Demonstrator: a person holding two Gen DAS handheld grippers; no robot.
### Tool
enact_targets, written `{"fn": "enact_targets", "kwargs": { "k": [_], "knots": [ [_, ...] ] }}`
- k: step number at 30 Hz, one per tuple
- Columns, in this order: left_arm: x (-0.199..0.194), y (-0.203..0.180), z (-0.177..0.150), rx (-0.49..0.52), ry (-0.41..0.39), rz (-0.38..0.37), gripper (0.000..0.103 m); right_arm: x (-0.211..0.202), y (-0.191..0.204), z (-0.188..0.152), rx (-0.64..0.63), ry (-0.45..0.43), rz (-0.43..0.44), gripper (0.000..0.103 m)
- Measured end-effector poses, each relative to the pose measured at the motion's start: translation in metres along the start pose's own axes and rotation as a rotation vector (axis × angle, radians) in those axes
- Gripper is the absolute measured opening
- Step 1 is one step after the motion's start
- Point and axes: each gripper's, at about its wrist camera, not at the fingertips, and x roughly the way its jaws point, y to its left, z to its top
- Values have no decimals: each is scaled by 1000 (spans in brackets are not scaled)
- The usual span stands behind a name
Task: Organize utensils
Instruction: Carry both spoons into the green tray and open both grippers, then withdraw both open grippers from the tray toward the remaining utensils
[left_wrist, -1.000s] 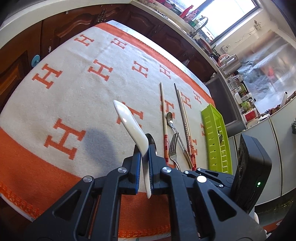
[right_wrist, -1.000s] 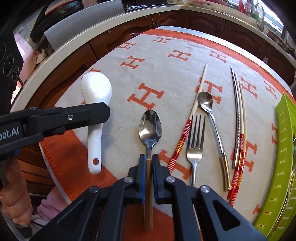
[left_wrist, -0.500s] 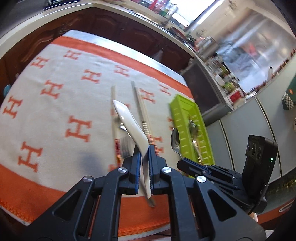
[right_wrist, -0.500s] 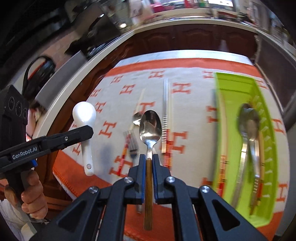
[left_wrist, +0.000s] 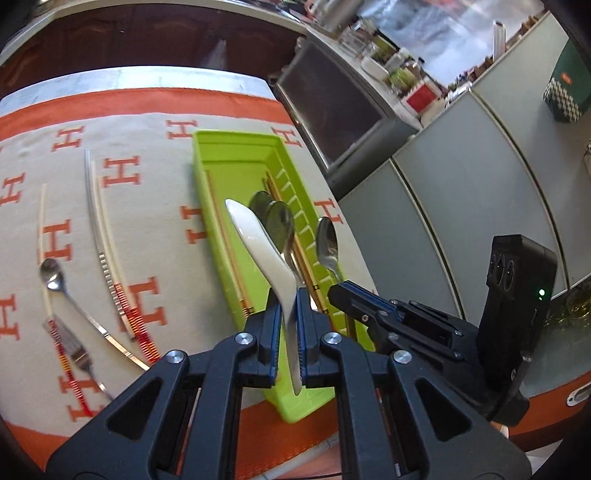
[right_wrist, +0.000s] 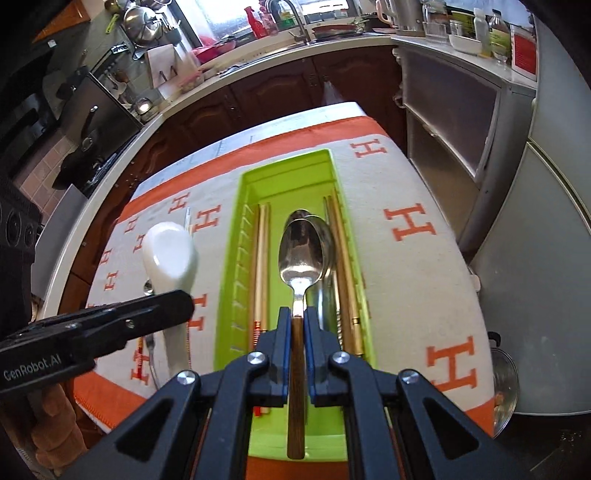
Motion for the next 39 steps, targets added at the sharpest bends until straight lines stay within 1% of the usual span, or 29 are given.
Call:
{"fn": "enact_targets", "kwargs": {
  "k": [3,5,9,12,16,18,21,25,31,39],
  "knots": [
    [22,-13,5,16,38,5,5,8,-5,2,2,12,-6,7],
    [34,-15,5,19,60,12,5,12,-9,1,0,17,-9,7],
    [55,-17,1,29,97,51,5,17,-17,0,5,30,-15,7],
    [61,-16,3,37,100,70,5,20,-21,0,14,38,-15,8],
    [59,-15,6,44,75,88,6,19,-23,1,27,33,-3,8],
    [57,-13,7,46,75,96,6,17,-23,1,32,31,3,8],
    [54,-9,5,30,89,97,10,15,-22,-1,29,27,7,8],
    [42,-8,0,24,75,104,14,13,-19,-3,24,30,7,8],
    [16,0,-5,3,32,118,27,10,-9,-7,10,39,13,8],
    [-31,19,-9,-38,-63,157,28,8,16,-15,-44,51,36,8]
  ]
}}
